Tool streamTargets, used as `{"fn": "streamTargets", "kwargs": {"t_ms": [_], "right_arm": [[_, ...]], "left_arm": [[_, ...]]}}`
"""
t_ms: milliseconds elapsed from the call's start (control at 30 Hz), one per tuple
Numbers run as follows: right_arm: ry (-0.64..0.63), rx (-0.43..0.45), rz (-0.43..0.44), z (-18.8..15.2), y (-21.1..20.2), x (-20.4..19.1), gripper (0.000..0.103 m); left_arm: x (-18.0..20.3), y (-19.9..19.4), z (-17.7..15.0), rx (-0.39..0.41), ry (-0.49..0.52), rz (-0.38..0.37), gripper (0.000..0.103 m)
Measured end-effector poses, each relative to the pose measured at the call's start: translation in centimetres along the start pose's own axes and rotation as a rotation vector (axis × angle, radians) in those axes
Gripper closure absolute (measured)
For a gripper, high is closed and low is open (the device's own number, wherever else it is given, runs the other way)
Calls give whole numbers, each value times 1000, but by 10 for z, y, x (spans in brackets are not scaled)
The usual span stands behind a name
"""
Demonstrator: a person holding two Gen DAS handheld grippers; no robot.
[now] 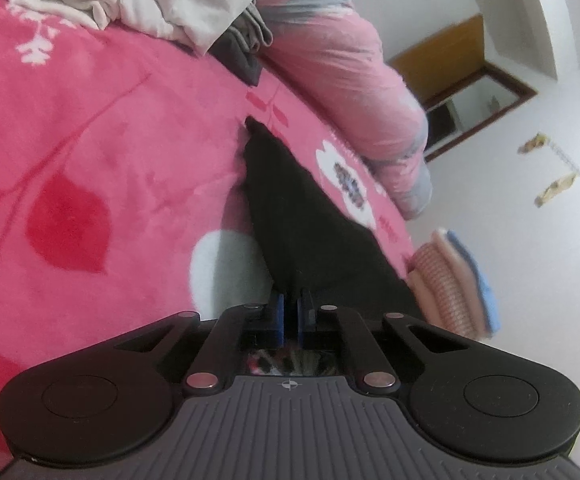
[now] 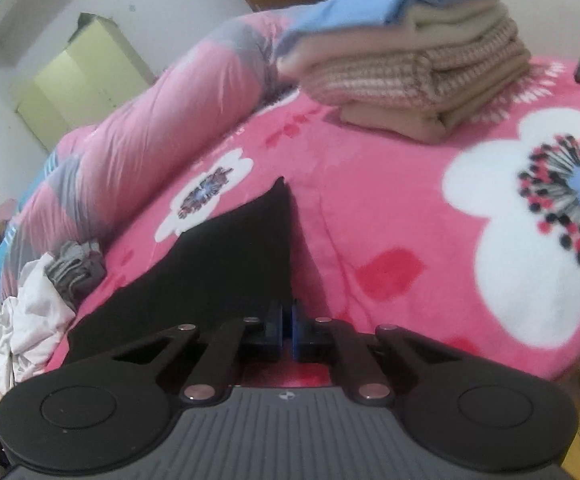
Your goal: Fold clothes
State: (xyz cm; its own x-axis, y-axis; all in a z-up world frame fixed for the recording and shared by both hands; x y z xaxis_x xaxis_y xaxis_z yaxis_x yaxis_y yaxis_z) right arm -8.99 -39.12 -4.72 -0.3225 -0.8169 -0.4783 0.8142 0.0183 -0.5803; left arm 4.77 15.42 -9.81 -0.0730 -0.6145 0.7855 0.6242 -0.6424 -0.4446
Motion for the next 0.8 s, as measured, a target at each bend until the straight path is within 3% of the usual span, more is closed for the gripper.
{"fn": "streamTargets", "kwargs": {"t_ms": [100, 200, 400, 533, 633, 700, 800], "right_arm": [[31, -52, -32, -12, 16, 15, 100], [86, -40, -5, -12, 14, 23, 99], [-17, 10, -33, -9, -10, 3, 94], [-92, 49, -55, -6, -28, -12, 93], [-152, 78, -68, -4, -41, -24, 93], [-263, 85, -6, -5, -32, -58, 93], [-428, 66, 90, -15, 1, -109, 93]], "left_arm": [[-6, 10, -3, -40, 9, 52, 99], [-7, 9, -3, -44, 20, 56, 99], [-4, -3, -3, -42, 91, 92, 87], [5, -29, 0, 46, 133, 171, 71], [27, -42, 4, 114, 244, 209, 71], [45, -37, 6, 120, 320, 189, 70], [71, -8, -1, 61, 427, 131, 64]]}}
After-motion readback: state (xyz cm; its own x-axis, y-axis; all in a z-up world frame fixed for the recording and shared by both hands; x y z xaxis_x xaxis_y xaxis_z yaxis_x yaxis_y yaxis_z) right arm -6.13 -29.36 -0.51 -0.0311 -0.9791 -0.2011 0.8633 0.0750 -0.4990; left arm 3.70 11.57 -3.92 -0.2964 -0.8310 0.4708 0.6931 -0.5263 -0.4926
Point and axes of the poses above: each gripper's, at about its wrist camera, not at the fingertips, and y roughly the way its jaws point, x to its right, z to its top, the point moved 1 cm from there along y, roughly the way its jaws point, and after that the axes turned 3 degrees about -y, right-handed, at the moved point
